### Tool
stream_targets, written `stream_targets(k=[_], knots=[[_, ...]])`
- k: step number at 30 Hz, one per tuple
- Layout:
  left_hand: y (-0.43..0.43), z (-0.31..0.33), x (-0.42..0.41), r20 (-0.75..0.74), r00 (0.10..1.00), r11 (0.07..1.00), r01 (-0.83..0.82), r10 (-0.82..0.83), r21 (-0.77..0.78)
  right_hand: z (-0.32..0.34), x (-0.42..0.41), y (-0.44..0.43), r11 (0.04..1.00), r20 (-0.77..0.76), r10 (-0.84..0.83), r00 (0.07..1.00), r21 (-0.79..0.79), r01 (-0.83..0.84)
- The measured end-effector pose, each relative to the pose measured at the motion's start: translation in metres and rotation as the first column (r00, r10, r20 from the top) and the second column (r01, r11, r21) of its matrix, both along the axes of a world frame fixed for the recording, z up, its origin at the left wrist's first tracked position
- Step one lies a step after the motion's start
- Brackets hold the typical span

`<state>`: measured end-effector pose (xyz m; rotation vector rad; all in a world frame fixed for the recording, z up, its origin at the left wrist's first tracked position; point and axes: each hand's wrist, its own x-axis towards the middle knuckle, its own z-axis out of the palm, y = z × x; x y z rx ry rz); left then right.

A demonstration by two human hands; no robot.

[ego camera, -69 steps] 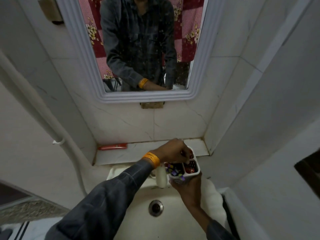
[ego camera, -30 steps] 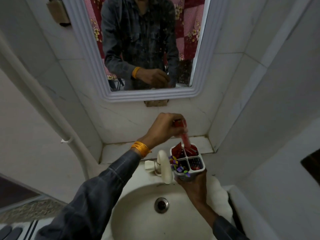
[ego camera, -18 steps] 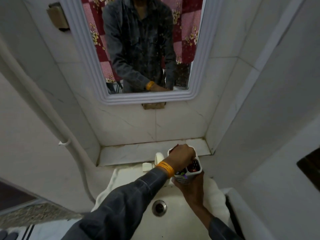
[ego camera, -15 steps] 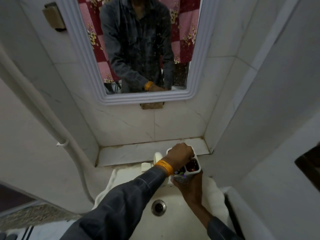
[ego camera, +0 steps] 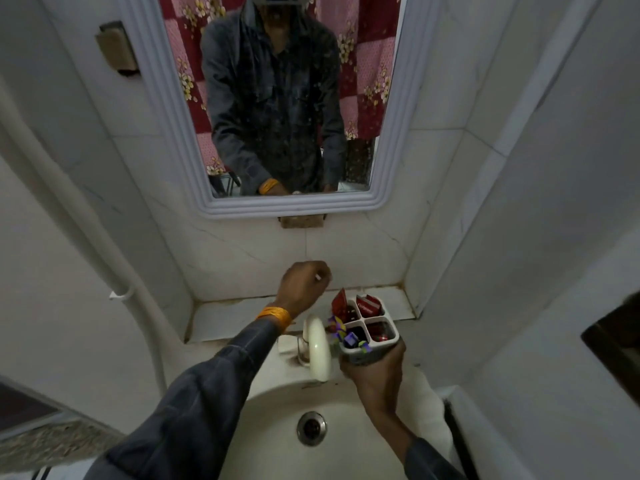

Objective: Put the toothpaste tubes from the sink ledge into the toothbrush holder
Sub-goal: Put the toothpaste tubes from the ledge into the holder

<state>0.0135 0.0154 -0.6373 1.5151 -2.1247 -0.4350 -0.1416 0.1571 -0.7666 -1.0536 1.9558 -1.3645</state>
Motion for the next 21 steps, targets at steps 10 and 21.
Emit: stream_targets(k=[10,21], knots=[[-0.022,-0.014,-0.012,0.11,0.993,0.999,0.029,-0.032,0.029,0.04,-0.046,-0.052,0.997,0.02,-0.074,0.997,-0.006,0.075],[-0.035,-0.048,-0.026,0.365,0.926,0.995,0.088,-0.095,0.036,0.03,-0.075,-0.108,0.999,0.056,-0.037,0.998,0.037,0.035]])
